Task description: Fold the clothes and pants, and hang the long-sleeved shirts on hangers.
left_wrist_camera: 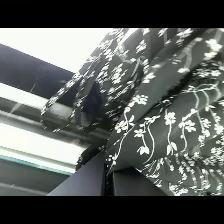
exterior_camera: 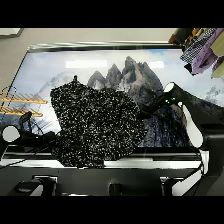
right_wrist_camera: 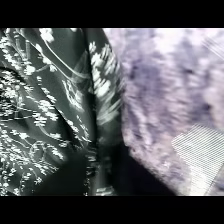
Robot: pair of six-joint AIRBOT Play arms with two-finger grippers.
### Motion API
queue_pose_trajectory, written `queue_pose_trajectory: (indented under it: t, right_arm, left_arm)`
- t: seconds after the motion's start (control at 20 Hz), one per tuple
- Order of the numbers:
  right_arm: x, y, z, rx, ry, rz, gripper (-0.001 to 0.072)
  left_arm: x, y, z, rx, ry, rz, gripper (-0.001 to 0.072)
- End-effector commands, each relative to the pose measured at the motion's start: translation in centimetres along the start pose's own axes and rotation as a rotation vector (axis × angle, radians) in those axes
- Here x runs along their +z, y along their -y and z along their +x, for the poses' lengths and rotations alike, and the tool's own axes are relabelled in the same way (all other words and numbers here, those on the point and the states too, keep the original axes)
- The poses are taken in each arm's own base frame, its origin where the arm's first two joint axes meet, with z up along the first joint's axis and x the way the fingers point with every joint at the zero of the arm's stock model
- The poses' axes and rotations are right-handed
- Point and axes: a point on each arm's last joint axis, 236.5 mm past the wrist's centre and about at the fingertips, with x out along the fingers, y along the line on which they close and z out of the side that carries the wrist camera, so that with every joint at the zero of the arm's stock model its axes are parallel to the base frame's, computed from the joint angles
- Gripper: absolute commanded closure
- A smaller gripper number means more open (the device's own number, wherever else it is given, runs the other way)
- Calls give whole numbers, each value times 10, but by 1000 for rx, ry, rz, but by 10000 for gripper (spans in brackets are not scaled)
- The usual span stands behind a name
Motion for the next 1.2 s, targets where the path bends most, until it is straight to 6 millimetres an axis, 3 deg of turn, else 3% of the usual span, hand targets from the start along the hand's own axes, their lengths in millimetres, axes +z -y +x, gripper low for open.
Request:
queue_pose_trajectory:
  t: [0.0, 0.1, 0.15, 0.2, 0.25, 0.35, 0.45, 0.55, 0.6, 0.65, 0.75, 0.9, 1.0, 1.15]
  right_arm:
    - [0, -16, 4, 14, 1, -30, 682]
    - [17, -37, -23, 46, 108, -58, 682]
    - [31, -51, -47, 53, 196, -73, 682]
    - [50, -68, -83, 56, 320, -81, 682]
    - [66, -87, -125, 53, 449, -113, 682]
    - [79, -147, -225, 45, 741, -260, 683]
    - [61, -211, -331, 54, 1036, -398, 683]
    - [12, -265, -428, 63, 1330, -501, 682]
    - [-19, -283, -466, 65, 1463, -538, 682]
    - [-56, -299, -501, 50, 1587, -577, 682]
    - [-134, -321, -550, 11, 1780, -646, 682]
    - [-245, -341, -584, -40, 1966, -731, 682]
    - [-305, -345, -594, -56, 2054, -754, 682]
    - [-365, -346, -603, -40, 2156, -750, 681]
  left_arm:
    - [10, 13, -1, -55, 42, -8, 687]
    - [34, 37, -18, -143, 138, 30, 689]
    - [53, 55, -36, -203, 219, 49, 689]
    - [79, 74, -64, -263, 321, 60, 689]
    - [102, 89, -95, -310, 418, 68, 690]
    - [143, 121, -169, -400, 625, 124, 689]
    - [170, 147, -256, -500, 851, 168, 688]
    - [178, 162, -352, -626, 1100, 179, 688]
    - [173, 165, -399, -686, 1213, 185, 688]
    - [164, 165, -439, -733, 1301, 193, 688]
    - [136, 161, -503, -805, 1426, 214, 687]
    - [81, 144, -566, -882, 1560, 241, 687]
    - [51, 131, -586, -912, 1612, 252, 687]
    - [13, 115, -607, -947, 1673, 265, 687]
